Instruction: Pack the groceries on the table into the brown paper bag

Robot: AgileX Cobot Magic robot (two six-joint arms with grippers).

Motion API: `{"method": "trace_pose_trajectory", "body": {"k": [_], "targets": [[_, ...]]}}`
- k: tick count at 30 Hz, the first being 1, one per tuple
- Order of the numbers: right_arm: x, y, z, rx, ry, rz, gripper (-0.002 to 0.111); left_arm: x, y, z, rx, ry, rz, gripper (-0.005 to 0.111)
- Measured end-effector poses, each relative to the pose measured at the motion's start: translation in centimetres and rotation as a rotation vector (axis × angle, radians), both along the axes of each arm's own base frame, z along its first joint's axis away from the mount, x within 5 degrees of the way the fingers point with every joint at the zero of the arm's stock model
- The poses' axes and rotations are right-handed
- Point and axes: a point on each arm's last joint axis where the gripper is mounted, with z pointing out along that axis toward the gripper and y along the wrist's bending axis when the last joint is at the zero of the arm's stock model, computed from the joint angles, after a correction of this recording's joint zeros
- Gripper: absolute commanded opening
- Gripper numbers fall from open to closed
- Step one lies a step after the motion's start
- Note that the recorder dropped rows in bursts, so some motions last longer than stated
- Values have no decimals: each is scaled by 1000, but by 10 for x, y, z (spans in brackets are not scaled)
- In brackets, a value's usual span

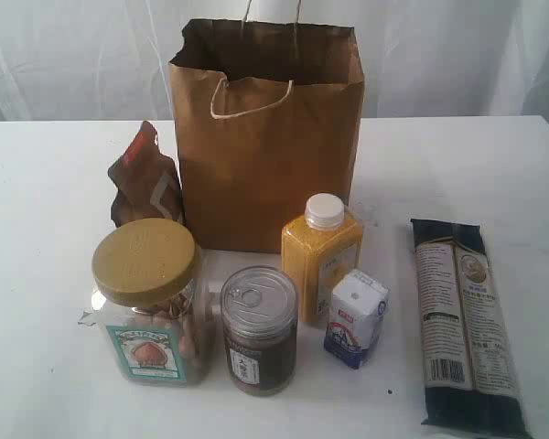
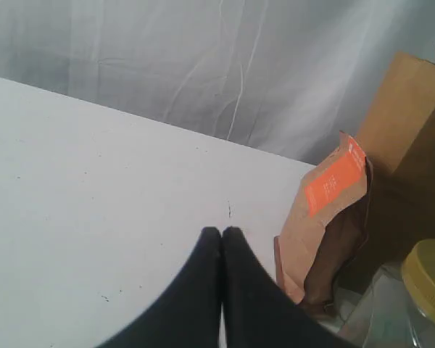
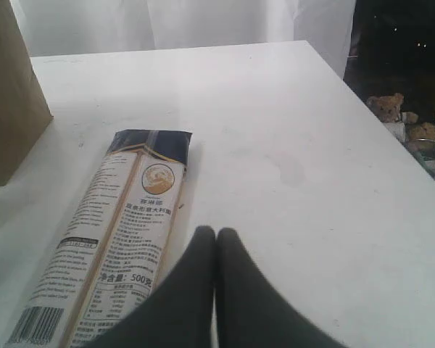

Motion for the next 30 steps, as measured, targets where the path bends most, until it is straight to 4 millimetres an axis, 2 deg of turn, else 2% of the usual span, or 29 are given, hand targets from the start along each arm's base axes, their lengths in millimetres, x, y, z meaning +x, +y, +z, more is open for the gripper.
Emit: {"method": "trace_pose_trajectory", "body": {"k": [6,8,13,18,23,25,30], "targets": [[0,0,0,0,0,0,0,0,1,6,-45,-57,8,0],[0,0,0,0,0,0,0,0,2,15,-48,-159,19,0],[0,0,0,0,0,0,0,-12,6,53,7,-537,75,0],[0,0,0,0,0,0,0,-26,8,112,34,-710,98,0],[0,0,0,0,0,0,0,-33,8,189,106,-827,136,0],[0,0,0,0,0,0,0,-28,7,217,131,-855,141,0],[0,0,0,0,0,0,0,-1,1,267,202,-867,119,0]]}}
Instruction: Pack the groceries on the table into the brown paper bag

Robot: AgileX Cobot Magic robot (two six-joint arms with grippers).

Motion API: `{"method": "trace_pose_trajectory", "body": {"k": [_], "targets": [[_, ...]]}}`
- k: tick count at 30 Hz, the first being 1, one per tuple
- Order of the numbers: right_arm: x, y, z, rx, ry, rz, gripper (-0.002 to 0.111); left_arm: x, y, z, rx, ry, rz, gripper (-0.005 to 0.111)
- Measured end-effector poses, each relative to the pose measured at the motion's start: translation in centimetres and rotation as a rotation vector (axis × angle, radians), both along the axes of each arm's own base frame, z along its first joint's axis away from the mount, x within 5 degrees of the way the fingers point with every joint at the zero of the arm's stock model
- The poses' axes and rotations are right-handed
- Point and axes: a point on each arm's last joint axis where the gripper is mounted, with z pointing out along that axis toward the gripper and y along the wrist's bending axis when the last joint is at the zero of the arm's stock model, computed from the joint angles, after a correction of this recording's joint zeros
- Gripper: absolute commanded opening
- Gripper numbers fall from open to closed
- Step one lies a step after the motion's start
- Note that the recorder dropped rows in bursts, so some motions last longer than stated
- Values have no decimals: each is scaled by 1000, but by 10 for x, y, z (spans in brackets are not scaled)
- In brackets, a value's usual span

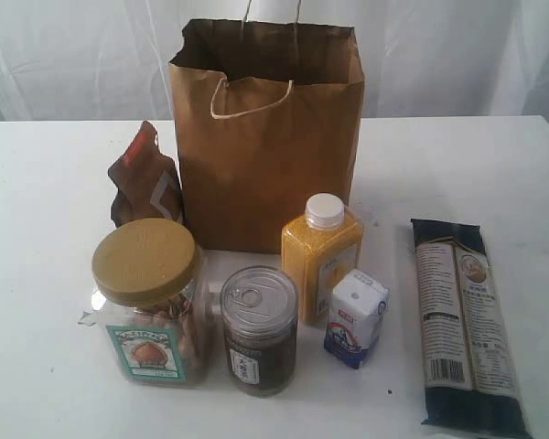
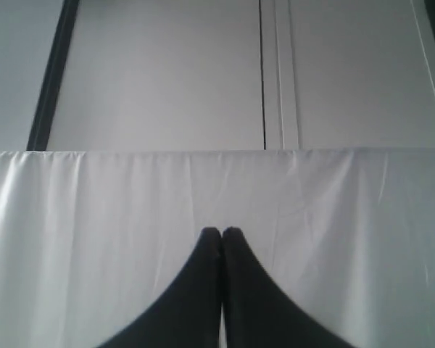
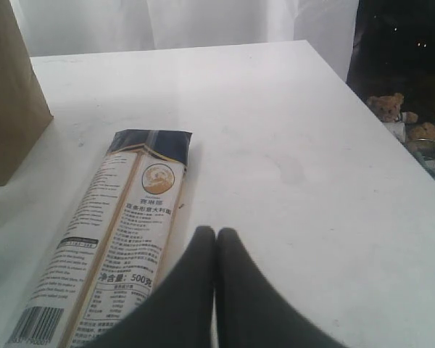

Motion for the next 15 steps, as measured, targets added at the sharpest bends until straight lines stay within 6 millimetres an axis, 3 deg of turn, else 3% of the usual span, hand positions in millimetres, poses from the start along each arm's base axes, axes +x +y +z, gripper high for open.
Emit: {"method": "trace_pose_trajectory", "body": {"k": [4,6,8,11,13,15], "targets": [[0,0,0,0,0,0,0,52,-7,15,-13,116,-67,0],[0,0,0,0,0,0,0,91,-10,6,-6,271,-67,0],[0,0,0,0,0,0,0,128,-11,-13,18,488,-42,0],[0,0,0,0,0,0,0,179,-10,-67,69,994,33,0],[0,0,0,0,0,0,0,191,-6,-108,105,1368,85,0],[0,0,0,0,0,0,0,186,-4,-133,149,1621,116,0]]}}
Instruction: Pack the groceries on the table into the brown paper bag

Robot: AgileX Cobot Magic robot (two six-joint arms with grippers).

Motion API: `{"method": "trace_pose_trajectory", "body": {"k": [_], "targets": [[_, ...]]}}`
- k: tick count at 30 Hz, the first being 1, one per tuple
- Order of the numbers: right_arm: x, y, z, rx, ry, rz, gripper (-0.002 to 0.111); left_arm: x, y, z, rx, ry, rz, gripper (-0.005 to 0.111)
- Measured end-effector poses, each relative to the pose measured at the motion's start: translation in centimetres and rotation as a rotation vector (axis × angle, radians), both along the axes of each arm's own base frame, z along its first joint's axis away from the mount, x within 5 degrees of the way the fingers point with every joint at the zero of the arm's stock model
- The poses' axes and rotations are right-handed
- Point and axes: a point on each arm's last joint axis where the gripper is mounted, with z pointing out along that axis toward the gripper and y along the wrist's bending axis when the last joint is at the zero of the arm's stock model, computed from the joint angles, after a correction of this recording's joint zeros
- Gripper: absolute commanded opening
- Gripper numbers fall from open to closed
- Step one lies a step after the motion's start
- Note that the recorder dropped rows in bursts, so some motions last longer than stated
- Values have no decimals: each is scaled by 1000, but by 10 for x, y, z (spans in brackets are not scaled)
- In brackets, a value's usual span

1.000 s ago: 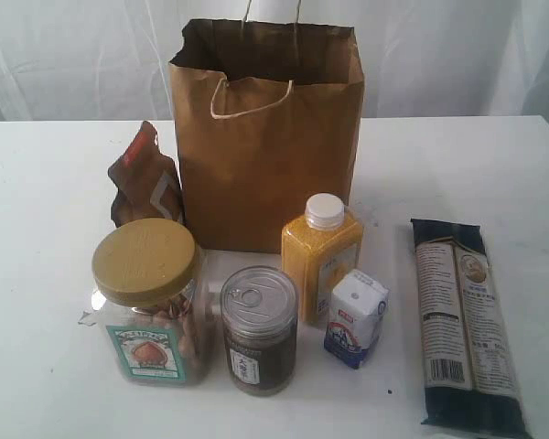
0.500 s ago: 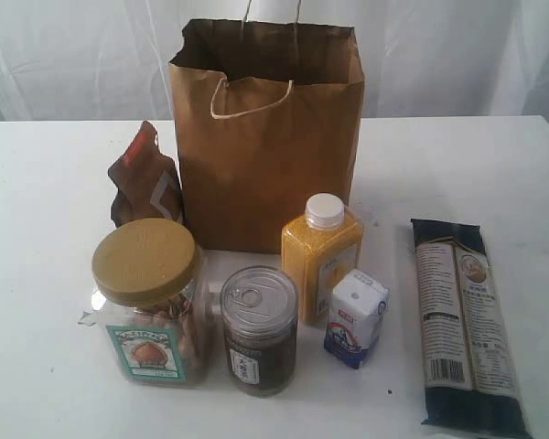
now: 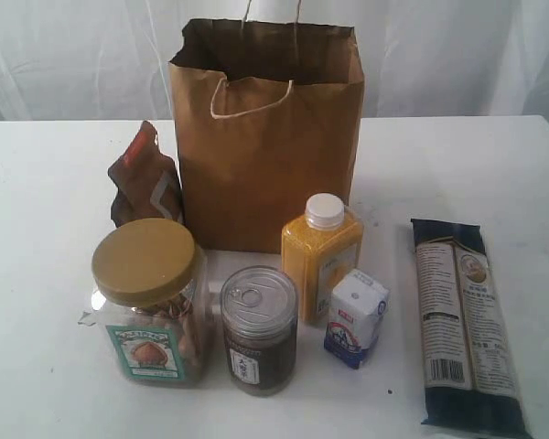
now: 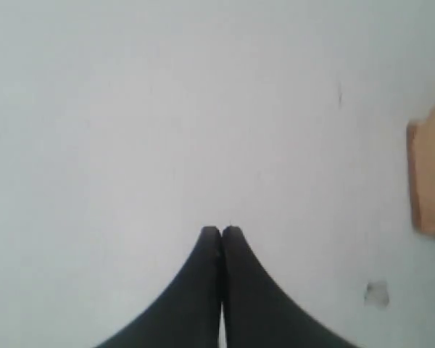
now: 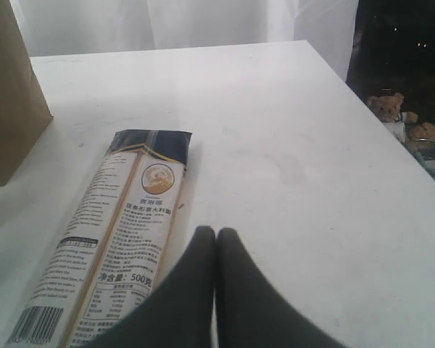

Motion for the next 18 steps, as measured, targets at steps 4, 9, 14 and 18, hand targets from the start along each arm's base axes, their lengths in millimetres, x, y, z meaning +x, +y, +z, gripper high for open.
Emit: {"method": "trace_pose_trajectory", "body": {"k": [4,9,14,18], "targets": [[0,0,0,0,0,0,0,-20,-3,-1,21,168,-87,0],[0,0,0,0,0,0,0,-70,-24,24,-184,330,-274,0],[0,0,0,0,0,0,0,-77,-47,38,-315,225,-557,29],[0,0,0,0,0,0,0,-59,-58,26,-412,205,-636,105]]}}
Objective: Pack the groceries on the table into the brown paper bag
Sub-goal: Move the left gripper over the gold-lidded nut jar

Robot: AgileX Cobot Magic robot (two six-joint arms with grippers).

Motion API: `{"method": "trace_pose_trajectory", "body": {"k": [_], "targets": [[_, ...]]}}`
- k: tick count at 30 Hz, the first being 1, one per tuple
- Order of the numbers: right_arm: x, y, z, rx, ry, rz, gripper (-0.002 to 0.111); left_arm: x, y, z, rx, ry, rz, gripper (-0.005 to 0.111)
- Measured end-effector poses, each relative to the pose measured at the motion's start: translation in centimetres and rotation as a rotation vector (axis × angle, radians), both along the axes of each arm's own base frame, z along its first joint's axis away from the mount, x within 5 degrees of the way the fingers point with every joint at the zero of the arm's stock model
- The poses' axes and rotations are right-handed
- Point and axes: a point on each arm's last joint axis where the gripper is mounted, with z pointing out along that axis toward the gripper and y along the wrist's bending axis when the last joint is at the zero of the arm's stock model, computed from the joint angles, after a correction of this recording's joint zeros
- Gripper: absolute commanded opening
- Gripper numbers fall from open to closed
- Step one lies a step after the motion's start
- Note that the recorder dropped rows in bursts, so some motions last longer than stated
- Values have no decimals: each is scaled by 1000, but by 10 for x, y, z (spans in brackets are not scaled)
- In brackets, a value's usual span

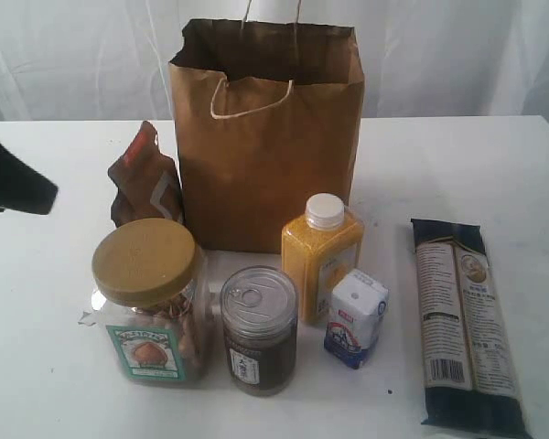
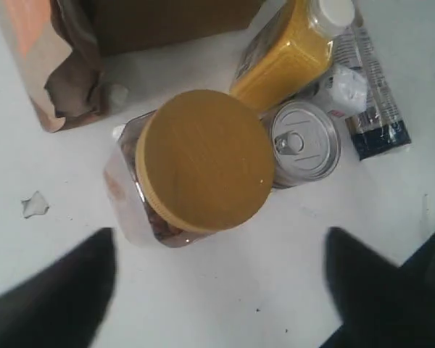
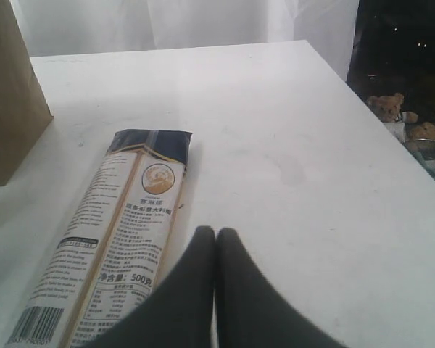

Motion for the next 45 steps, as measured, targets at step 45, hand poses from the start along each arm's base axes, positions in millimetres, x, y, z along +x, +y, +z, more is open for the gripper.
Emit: {"method": "trace_pose_trajectory", "body": {"k": [45], "targets": [[0,0,0,0,0,0,0,34,-19,-27,315,-13,341,105]]}}
